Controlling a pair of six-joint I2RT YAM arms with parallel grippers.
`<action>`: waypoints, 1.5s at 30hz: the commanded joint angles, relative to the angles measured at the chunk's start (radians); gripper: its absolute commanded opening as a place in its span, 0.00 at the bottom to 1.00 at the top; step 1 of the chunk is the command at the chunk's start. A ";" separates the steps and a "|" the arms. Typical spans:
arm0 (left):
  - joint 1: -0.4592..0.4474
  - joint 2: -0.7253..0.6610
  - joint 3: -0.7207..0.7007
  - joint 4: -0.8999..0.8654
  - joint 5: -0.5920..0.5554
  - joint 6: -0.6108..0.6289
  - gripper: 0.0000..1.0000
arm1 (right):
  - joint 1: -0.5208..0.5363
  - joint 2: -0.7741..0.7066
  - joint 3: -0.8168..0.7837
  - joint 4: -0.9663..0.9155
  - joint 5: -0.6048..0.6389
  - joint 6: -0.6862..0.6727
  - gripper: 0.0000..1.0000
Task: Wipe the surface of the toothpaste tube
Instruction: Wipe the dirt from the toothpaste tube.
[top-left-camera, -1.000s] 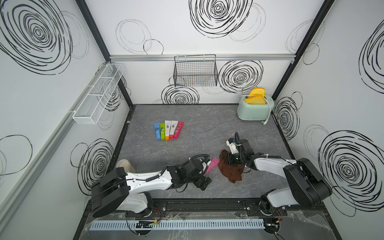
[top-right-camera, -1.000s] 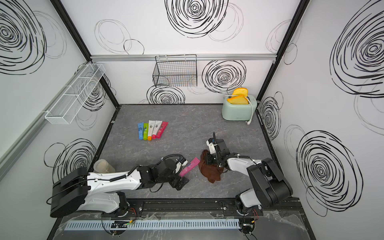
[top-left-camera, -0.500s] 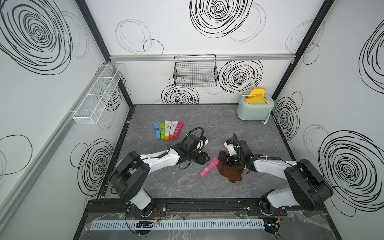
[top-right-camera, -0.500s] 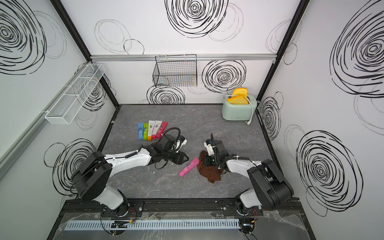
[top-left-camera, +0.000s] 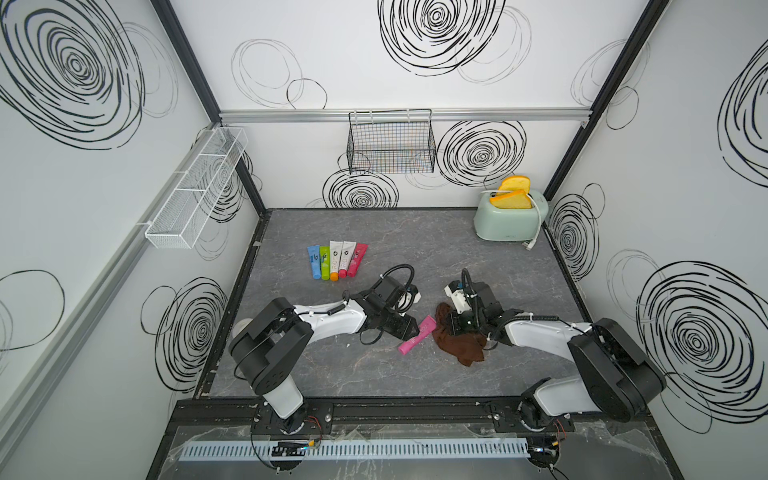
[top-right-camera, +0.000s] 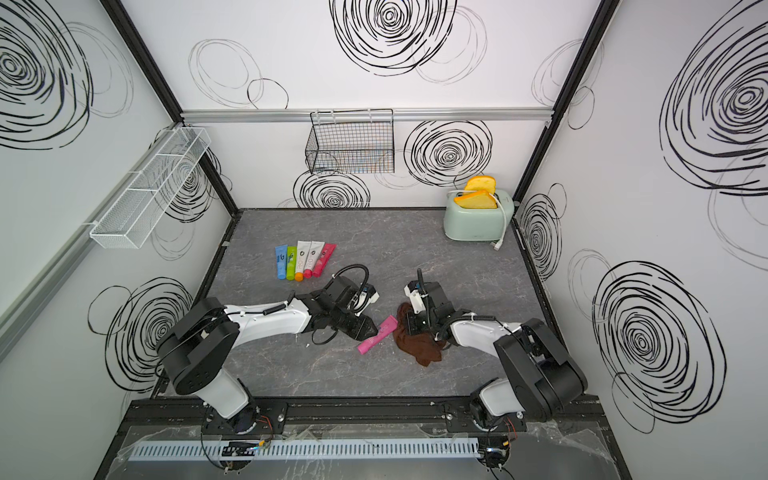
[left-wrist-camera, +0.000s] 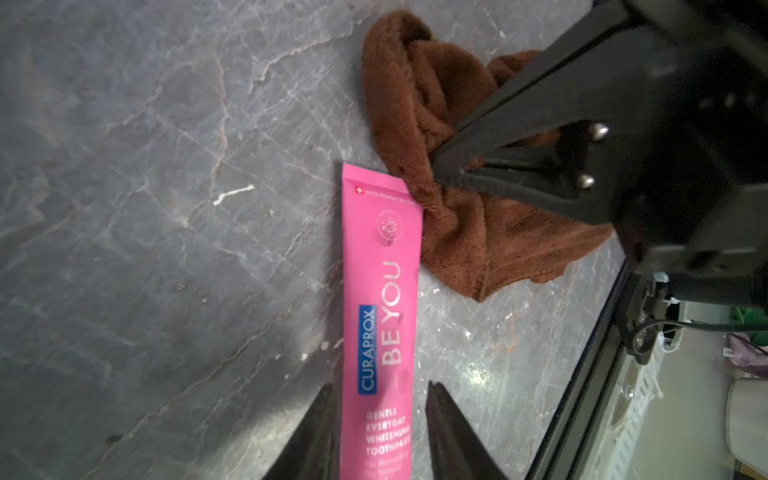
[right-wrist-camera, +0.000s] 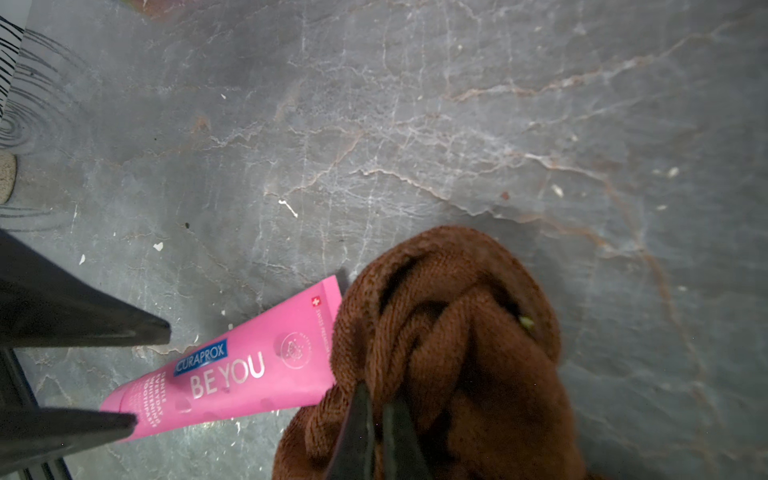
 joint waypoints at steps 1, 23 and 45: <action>0.014 0.038 0.008 0.002 0.002 0.022 0.37 | 0.012 -0.010 -0.006 -0.007 -0.008 -0.011 0.00; 0.012 0.066 -0.003 0.048 0.064 0.007 0.00 | 0.021 -0.015 -0.006 -0.006 -0.008 -0.013 0.00; -0.195 0.010 0.134 -0.141 -1.140 0.164 0.00 | -0.123 -0.287 -0.115 0.018 -0.035 0.032 0.02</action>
